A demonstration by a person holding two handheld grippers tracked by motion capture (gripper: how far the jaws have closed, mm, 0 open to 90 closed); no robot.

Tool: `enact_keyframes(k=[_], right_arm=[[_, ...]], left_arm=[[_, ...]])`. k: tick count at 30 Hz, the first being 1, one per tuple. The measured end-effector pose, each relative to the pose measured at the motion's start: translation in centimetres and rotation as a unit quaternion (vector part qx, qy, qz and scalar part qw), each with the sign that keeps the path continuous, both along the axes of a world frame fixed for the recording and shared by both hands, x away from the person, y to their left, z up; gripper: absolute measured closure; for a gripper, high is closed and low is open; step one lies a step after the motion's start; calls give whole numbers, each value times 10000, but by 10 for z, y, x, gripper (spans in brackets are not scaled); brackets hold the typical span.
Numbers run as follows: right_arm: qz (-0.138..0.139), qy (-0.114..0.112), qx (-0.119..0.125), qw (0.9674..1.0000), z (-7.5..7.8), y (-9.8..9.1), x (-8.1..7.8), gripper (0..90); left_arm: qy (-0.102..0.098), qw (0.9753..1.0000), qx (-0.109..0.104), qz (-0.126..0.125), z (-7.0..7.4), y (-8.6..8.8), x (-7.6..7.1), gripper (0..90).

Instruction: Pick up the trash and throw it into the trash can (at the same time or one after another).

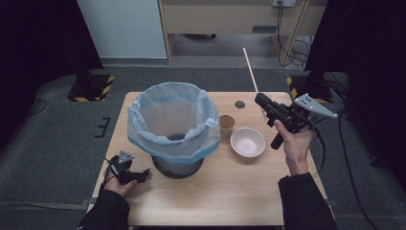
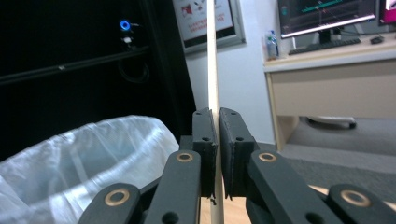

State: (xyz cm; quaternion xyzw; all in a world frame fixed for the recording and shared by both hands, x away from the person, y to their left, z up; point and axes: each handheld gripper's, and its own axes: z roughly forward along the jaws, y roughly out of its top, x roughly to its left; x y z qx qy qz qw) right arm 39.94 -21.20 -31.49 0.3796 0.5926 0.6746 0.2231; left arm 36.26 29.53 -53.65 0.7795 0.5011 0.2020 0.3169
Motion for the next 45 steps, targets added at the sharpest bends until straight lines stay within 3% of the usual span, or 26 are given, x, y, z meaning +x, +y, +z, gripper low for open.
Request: enact_keyframes(k=[8,20,30,45], right_arm=[[182,-282,66,9994,26,20,-2,859],[354,-475,54,9982,50,44,0,859],[568,-558,111,9968,61,67,3,859],[809,-528,-30,9953,63,107,9,859]], left_arm=[[-4,10000,-2,-1,0,0,0,0],[0,10000,0,0,0,0,0,0],[1,10000,-1,-1,0,0,0,0],[-3,10000,-6,-16,0,0,0,0]])
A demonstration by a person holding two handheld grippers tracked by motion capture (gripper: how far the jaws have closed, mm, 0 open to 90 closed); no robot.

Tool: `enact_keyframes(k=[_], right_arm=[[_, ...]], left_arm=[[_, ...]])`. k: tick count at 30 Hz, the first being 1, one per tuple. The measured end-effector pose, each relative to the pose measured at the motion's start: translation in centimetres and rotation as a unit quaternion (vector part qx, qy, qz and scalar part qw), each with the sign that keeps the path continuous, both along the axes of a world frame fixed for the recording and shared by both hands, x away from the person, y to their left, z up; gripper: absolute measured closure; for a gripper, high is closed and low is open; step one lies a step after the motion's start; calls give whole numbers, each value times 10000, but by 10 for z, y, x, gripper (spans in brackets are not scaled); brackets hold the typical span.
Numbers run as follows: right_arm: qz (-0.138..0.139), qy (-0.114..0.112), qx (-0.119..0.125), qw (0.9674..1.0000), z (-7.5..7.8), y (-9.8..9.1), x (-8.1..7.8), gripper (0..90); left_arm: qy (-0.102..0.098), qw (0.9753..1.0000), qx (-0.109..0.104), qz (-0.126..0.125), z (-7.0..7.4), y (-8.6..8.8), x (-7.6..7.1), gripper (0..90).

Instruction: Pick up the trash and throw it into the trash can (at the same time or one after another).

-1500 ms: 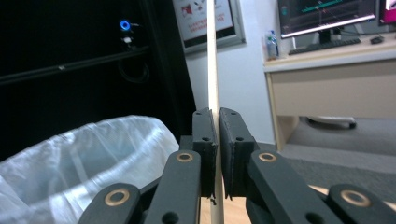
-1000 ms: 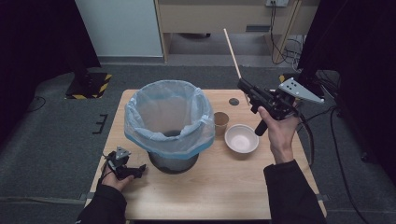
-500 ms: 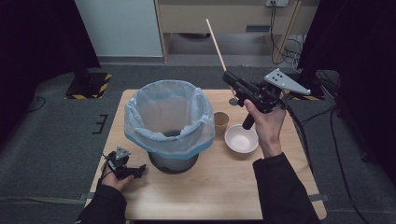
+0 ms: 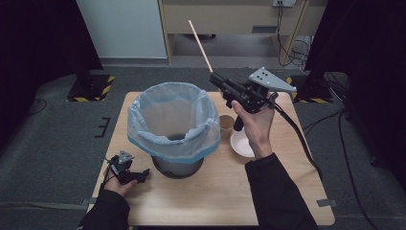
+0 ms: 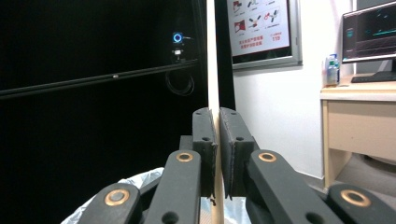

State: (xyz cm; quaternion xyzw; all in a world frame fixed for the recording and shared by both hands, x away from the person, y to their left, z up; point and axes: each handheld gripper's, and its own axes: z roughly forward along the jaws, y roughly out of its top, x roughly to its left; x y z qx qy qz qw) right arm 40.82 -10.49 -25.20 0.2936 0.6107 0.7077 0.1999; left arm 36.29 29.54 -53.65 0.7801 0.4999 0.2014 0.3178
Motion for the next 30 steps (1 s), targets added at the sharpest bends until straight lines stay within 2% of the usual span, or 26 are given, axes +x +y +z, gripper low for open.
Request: enact_keyframes(k=[5,30], right_arm=[[88,64,53,9999,-4,12,4,859],[306,302,-141,9990,-29,43,11,858]], left_arm=[[-3,10000,-3,-1,0,0,0,0],[-2,10000,-4,-17,0,0,0,0]])
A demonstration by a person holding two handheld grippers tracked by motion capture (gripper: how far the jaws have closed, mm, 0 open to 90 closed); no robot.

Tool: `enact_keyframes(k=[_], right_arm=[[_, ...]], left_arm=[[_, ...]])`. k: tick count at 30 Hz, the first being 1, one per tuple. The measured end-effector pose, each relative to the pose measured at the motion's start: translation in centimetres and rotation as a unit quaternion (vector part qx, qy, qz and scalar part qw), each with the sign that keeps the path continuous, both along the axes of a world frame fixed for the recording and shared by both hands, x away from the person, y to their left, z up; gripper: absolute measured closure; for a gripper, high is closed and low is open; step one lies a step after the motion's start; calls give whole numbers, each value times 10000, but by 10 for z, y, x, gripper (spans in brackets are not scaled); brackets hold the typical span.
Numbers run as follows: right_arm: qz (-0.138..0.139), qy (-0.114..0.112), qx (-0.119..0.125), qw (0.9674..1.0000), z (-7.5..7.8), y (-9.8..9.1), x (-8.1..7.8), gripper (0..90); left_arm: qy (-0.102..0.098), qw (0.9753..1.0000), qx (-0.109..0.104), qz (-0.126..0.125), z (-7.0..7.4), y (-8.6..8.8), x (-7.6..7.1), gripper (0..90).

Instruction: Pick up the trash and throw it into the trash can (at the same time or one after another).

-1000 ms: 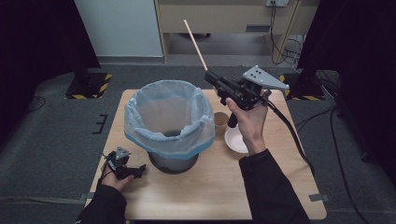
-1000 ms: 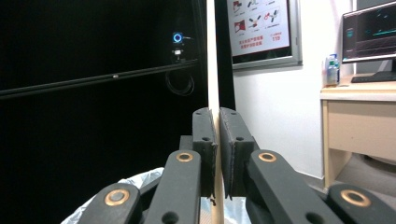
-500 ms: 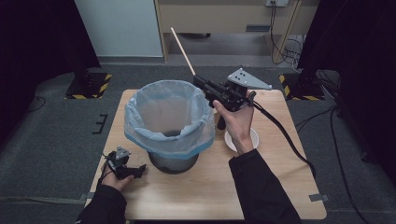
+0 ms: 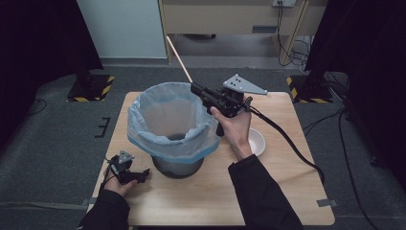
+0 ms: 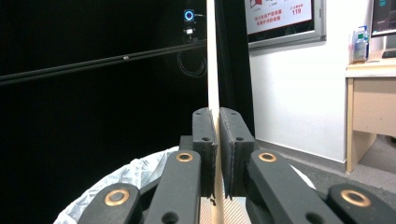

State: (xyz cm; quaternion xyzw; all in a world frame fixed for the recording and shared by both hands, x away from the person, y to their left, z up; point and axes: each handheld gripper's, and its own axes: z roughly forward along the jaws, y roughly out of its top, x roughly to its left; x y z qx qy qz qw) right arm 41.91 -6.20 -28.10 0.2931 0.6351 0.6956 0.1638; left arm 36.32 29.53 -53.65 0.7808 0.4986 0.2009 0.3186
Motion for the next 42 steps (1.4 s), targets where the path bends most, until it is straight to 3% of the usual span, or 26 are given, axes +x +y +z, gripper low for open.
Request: enact_keyframes(k=[6,12,17,24,30,36,42], right_arm=[[97,80,-88,9999,-6,6,1,854],[269,140,-156,9994,-8,7,1,729],[129,6,-157,9998,0,-2,-2,656],[-286,-52,-54,9996,10,-34,-2,562],[-707,-47,-22,9975,9,-67,-2,484],[-929,58,-133,9956,-4,-95,-4,429],[-1250,259,-270,9915,-31,-125,-1,401]], left_arm=[[2,10000,2,-1,0,0,0,0],[0,10000,-1,-1,0,0,0,0],[4,10000,3,-4,0,0,0,0],[8,10000,8,-8,0,0,0,0],[8,10000,9,-7,0,0,0,0],[7,10000,10,-6,0,0,0,0],[7,10000,10,-6,0,0,0,0]])
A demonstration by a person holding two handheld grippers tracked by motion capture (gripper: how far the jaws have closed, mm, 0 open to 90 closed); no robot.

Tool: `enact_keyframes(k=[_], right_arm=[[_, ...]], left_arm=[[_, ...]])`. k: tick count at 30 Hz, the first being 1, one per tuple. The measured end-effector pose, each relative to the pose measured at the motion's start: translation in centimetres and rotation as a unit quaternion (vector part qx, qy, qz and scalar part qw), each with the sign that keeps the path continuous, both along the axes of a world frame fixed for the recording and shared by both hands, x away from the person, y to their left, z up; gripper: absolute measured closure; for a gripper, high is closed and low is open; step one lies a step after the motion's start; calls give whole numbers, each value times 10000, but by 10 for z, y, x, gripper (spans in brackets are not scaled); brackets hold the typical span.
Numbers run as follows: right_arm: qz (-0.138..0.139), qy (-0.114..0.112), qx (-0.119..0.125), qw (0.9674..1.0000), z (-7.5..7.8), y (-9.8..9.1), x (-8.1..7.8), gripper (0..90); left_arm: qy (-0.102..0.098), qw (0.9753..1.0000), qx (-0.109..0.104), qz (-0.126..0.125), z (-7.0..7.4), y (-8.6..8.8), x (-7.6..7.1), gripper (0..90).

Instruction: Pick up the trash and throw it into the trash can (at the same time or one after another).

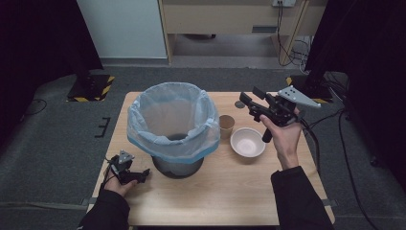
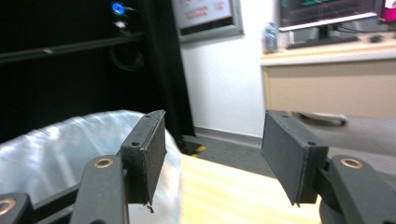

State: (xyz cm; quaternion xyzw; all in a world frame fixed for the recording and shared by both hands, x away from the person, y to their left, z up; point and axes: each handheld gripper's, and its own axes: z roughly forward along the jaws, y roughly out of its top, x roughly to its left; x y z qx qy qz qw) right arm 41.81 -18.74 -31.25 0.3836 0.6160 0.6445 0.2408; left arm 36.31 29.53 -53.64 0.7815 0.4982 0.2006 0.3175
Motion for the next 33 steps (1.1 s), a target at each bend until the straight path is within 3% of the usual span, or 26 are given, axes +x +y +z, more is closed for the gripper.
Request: enact_keyframes(k=[8,14,17,19,33], right_arm=[[-426,380,-171,9982,-47,-33,4,387],[-565,790,-365,9946,-82,-48,10,375],[-673,861,-328,9935,-93,-53,14,371],[-705,931,-426,9922,-101,-55,17,359],[-1054,1525,-991,9777,-156,-72,33,327]], left_arm=[[-1,10000,-1,1,0,0,0,0],[-1,10000,0,1,0,0,0,0],[-1,10000,0,1,0,0,0,0],[-6,10000,-3,2,0,0,0,0],[-5,10000,-2,1,0,0,0,0]])
